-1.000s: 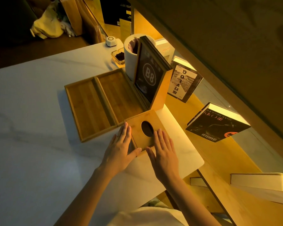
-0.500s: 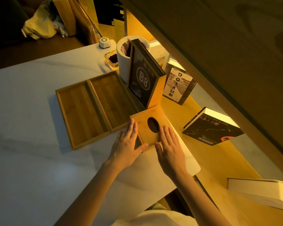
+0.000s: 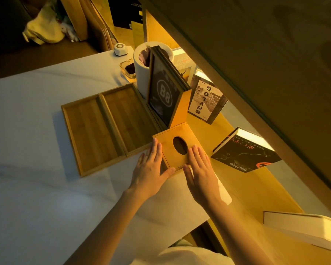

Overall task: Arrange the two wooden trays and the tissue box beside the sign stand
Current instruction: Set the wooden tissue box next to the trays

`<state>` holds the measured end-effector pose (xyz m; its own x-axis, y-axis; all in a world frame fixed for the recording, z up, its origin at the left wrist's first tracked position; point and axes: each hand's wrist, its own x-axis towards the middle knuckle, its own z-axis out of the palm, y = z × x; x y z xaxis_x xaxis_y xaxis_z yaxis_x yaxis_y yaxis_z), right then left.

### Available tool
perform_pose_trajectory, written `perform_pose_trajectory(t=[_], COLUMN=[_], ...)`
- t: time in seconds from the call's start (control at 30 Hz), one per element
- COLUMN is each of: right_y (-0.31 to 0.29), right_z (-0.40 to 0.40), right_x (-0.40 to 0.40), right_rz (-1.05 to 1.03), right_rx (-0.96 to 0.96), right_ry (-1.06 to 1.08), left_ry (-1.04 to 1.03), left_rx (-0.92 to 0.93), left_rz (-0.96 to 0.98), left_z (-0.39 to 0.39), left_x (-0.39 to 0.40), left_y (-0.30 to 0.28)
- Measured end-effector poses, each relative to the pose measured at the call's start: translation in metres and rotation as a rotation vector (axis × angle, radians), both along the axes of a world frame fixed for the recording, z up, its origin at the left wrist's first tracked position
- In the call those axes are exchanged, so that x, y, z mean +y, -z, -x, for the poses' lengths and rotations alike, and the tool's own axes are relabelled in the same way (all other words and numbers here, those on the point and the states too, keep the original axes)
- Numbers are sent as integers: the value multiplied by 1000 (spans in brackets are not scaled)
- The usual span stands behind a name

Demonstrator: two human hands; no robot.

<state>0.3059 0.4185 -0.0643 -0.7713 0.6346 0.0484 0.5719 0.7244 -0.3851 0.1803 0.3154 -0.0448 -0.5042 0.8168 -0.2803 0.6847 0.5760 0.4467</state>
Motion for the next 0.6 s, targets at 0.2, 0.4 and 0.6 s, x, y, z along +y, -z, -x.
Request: perform_pose_trajectory(t=[0.2,0.4,0.6], right_y=[-2,-16,-43], right_z=[-1,6,34], right_x=[0,-2,-12], right_rz=[32,38,113], right_rx=[-6,36,64], right_ry=[1,34,-2], left_ry=[-1,-9,-208], left_rx=[6,-48,-350], left_rz=[5,15,-175], left_z=[0,2,20], left_x=[1,0,-15], left_y=[0,-4,-35])
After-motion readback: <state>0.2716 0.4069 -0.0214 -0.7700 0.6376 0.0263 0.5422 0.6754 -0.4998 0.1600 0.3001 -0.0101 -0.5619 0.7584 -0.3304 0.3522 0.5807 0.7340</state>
